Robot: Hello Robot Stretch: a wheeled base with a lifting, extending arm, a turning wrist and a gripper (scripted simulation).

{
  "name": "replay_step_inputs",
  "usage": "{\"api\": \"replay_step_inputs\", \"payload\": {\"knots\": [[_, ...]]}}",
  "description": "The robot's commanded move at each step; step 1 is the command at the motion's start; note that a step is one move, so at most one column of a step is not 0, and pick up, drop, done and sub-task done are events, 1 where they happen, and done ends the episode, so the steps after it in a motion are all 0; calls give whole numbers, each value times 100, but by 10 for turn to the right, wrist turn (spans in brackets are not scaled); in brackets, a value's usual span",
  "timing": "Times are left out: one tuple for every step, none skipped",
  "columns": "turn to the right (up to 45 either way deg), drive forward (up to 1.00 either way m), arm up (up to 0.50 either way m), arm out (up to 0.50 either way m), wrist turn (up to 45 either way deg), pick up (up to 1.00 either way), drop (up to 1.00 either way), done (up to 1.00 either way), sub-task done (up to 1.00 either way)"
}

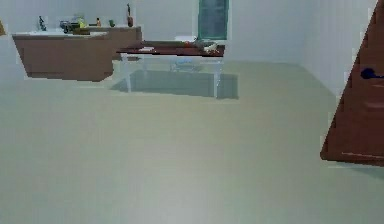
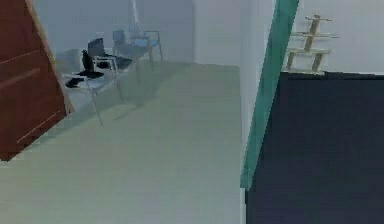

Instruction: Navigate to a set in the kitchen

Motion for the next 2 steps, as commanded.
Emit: {"api": "replay_step_inputs", "payload": {"knots": [[-330, 0, 0, 0, 0, 0, 0, 0, 0], [0, 45, 0, 0, 0, 0, 0, 0, 0]]}}
